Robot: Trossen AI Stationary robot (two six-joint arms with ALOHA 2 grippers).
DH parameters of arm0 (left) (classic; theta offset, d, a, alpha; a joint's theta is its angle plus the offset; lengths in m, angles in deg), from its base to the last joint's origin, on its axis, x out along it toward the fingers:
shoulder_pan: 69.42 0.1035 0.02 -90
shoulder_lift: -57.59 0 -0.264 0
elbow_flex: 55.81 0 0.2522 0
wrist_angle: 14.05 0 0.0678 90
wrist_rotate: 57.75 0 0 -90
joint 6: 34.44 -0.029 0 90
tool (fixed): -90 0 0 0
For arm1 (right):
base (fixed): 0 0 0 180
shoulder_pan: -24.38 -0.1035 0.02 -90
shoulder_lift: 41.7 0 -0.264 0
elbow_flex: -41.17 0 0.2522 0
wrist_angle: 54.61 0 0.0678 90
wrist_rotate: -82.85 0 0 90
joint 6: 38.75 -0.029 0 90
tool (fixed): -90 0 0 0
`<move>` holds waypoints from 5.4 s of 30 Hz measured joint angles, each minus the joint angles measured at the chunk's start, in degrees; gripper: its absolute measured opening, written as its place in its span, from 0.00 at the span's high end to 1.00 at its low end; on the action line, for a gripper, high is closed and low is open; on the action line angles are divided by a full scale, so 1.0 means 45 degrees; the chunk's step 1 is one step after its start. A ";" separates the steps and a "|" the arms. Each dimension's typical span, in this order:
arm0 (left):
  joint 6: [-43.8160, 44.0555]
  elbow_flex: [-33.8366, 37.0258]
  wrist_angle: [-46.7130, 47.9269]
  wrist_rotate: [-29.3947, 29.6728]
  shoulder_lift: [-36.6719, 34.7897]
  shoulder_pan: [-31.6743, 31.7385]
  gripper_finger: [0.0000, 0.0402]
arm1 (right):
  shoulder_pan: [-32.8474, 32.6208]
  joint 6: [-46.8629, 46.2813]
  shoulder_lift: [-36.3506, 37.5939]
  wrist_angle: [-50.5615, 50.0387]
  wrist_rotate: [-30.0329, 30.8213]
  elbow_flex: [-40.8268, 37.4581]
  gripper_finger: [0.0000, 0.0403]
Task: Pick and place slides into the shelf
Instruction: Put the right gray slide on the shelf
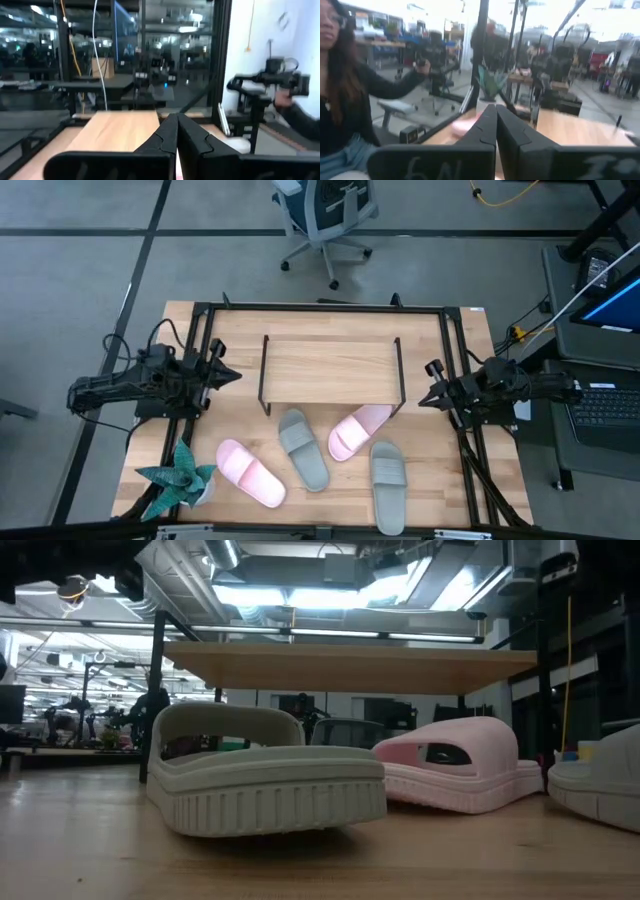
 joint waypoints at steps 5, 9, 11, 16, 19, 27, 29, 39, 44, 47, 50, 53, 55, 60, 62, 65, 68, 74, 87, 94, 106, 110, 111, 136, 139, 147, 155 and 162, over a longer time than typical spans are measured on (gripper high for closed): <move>-0.0072 -0.0379 0.0457 0.0434 0.0424 -0.0006 1.00 | -0.0002 0.0198 -0.1083 -0.0829 -0.0004 0.1141 0.97; -0.0035 -0.0356 0.0675 0.0007 0.1132 -0.0428 1.00 | -0.0266 0.0265 -0.2125 -0.0822 -0.0059 0.1330 0.99; -0.0223 -0.0351 0.0356 0.0044 0.1695 -0.0828 1.00 | -0.0527 0.0218 -0.2722 -0.0523 -0.0087 0.1333 0.99; -0.0575 -0.0351 -0.0888 0.0255 0.2743 -0.2063 1.00 | -0.1340 0.0212 -0.4111 0.0973 -0.0092 0.1348 0.99; -0.0836 -0.0351 -0.0892 0.1412 0.3232 -0.2787 1.00 | -0.1758 0.0185 -0.4631 0.1211 0.0107 0.1406 0.99; -0.1038 -0.1128 -0.0644 0.3493 0.4196 -0.4545 1.00 | -0.2912 0.0301 -0.5904 -0.0987 0.2305 0.3597 1.00; -0.1169 -0.1538 -0.0345 0.4079 0.4548 -0.4995 1.00 | -0.3188 0.0160 -0.6367 -0.1607 0.2754 0.4166 1.00; -0.1576 -0.3893 0.0840 0.6766 0.8234 -0.7249 1.00 | -0.4696 -0.1311 -0.8913 -0.2812 0.4723 0.5966 1.00; -0.1744 -0.5089 0.1860 0.8538 0.9763 -0.8326 1.00 | -0.5671 -0.1663 -1.0171 -0.4287 0.6082 0.7270 1.00; -0.1338 -0.5365 0.2114 0.9327 1.0477 -0.8902 1.00 | -0.6417 -0.1822 -1.1037 -0.4382 0.6964 0.7690 1.00; -0.0812 -0.5396 0.2103 0.9846 1.1064 -0.9510 1.00 | -0.7356 -0.2189 -1.2080 -0.4431 0.8020 0.7902 1.00; -0.0237 -0.5398 0.2063 1.0820 1.1531 -1.0061 1.00 | -0.8300 -0.2991 -1.3106 -0.4810 0.9331 0.8231 1.00; -0.0015 -0.5398 0.2012 1.1281 1.1740 -1.0341 1.00 | -0.8861 -0.3720 -1.3719 -0.5113 1.0317 0.8581 1.00; -0.0005 -0.5398 0.1637 1.1491 1.2009 -1.0710 1.00 | -0.9933 -0.5960 -1.5126 -0.6351 1.1661 0.9833 1.00; -0.0009 -0.5398 0.1473 1.1500 1.2061 -1.0781 1.00 | -1.0138 -0.6702 -1.5782 -0.6950 1.1808 1.0519 1.00; -0.0479 -0.5398 0.1387 1.1507 1.2072 -1.0807 1.00 | -1.0295 -0.7316 -1.6796 -0.8055 1.1809 1.1605 1.00; -0.0737 -0.5398 0.1209 1.1775 1.2072 -1.0807 1.00 | -1.0385 -0.7821 -1.7754 -0.9702 1.1700 1.2753 1.00; -0.0617 -0.5398 0.0869 1.1952 1.2072 -1.0802 1.00 | -1.0702 -0.9920 -1.9084 -1.2606 1.1545 1.4230 1.00; -0.0399 -0.5398 0.0846 1.1928 1.2072 -1.0739 1.00 | -1.0669 -1.2706 -2.0428 -1.3090 0.8347 1.4559 0.98; -0.0399 -0.5398 0.0827 1.1923 1.2072 -1.0739 1.00 | -1.0396 -1.2859 -2.0332 -1.3122 0.7659 1.4559 0.98; -0.0399 -0.5398 0.0832 1.1918 1.2072 -1.0739 1.00 | -1.0151 -1.2817 -2.0332 -1.3389 0.7660 1.4559 0.85; -0.0399 -0.5398 0.0832 1.1920 1.2072 -1.0739 1.00 | -1.0151 -1.2811 -2.0332 -1.3355 0.7660 1.4559 0.75; -0.0401 -0.5398 0.0832 1.1920 1.2072 -1.0739 1.00 | -1.0151 -1.2811 -2.0332 -1.3324 0.7660 1.4559 0.72; -0.0331 -0.5393 0.0916 1.1914 1.2067 -1.0740 1.00 | -1.0156 -1.3698 -2.0538 -1.1058 0.7144 1.4559 0.93; -0.0321 -0.5393 0.0929 1.1914 1.2067 -1.0739 1.00 | -1.0156 -1.4126 -2.0717 -1.1124 0.6720 1.4559 0.96; -0.0306 -0.5393 0.0958 1.1914 1.2067 -1.0744 1.00 | -1.0172 -1.4547 -2.1511 -1.1703 0.5994 1.5264 0.99; -0.0063 -0.5393 0.0963 1.1865 1.2067 -1.0744 1.00 | -1.0729 -1.4525 -2.3374 -1.5436 0.7279 1.8705 0.99; -0.0059 -0.5393 0.1010 1.1860 1.2067 -1.0744 1.00 | -1.1011 -1.4511 -2.4760 -1.7152 0.7975 2.0018 0.99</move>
